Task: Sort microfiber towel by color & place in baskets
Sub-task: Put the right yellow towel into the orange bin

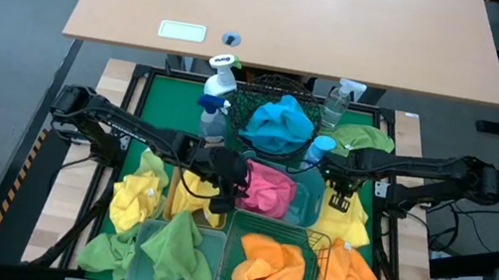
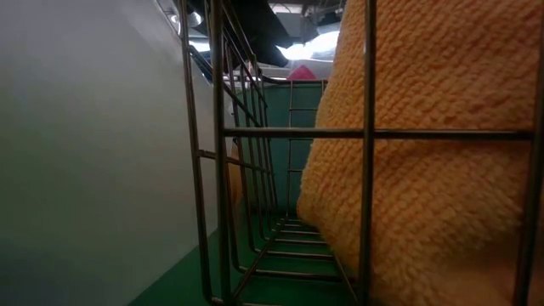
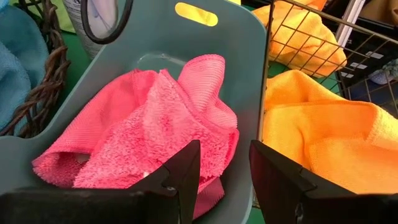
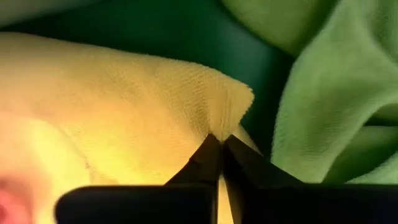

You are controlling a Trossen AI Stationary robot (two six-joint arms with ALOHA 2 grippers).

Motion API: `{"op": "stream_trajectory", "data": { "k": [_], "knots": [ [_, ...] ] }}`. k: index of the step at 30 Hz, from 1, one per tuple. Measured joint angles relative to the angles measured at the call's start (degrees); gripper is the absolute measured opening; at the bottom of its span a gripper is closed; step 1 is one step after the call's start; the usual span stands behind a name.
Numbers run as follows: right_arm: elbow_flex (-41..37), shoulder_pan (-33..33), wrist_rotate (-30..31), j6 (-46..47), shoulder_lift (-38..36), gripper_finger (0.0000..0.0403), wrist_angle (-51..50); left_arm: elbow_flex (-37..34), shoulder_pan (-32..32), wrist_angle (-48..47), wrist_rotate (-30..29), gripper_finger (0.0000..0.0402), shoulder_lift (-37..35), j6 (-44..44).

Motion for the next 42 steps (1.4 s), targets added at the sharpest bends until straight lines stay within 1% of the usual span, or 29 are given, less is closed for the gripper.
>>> {"op": "stream_trajectory", "data": {
  "k": [3,5,8,11,14,17,20,27,32,36,39,42],
  "knots": [
    [0.03,-0.01,-2.77,-0.09,-0.07,0.0025,-1.01,0.00,-0.29,0.02,0.04,0.0131,0.00,-0.04],
    [0.04,0.00,-4.22,-0.11,-0.11,0.0021,-2.41,0.00,-0.50,0.22,-0.07,0.0131,0.02,0.00],
    [0.09,0.00,-5.04,-0.13,-0.11,0.0006,-4.75,0.00,-0.68,0.99,-0.24,0.0131,0.02,0.02],
    [1.07,0.00,-5.76,-0.13,-0.11,0.0010,-7.95,0.00,-0.70,1.60,-0.24,0.0131,0.02,0.04],
    [3.78,0.00,-6.47,-0.17,-0.11,0.0011,-11.12,0.00,-0.70,1.77,-0.24,0.0131,0.02,0.04],
    [7.55,0.00,-6.29,-1.21,-0.11,0.0004,-14.48,0.00,-0.70,1.77,-0.24,0.0131,0.02,0.04],
    [12.01,0.00,-5.78,-1.42,-0.11,0.0006,-17.08,0.00,-0.70,1.77,-0.24,0.0131,0.02,0.07],
    [24.61,0.00,-5.20,-2.67,-0.13,0.0003,-23.87,0.00,-0.70,4.62,-0.72,0.0131,0.02,0.10],
    [34.45,0.00,-5.13,-2.85,-0.13,0.0007,-25.76,0.00,-0.70,9.32,-4.69,0.0131,0.02,2.50],
    [41.56,0.00,-5.09,-2.86,-0.15,0.0008,-25.24,0.00,-0.70,13.35,-8.90,0.0131,0.02,4.69],
    [45.40,0.00,-5.11,-2.82,-0.17,0.0009,-23.65,0.00,-0.68,17.08,-12.19,0.0131,0.02,5.02],
    [47.65,0.01,-5.18,-2.79,-0.17,0.0009,-21.02,0.00,-0.66,20.30,-13.98,0.0132,0.02,8.03]
  ]
}}
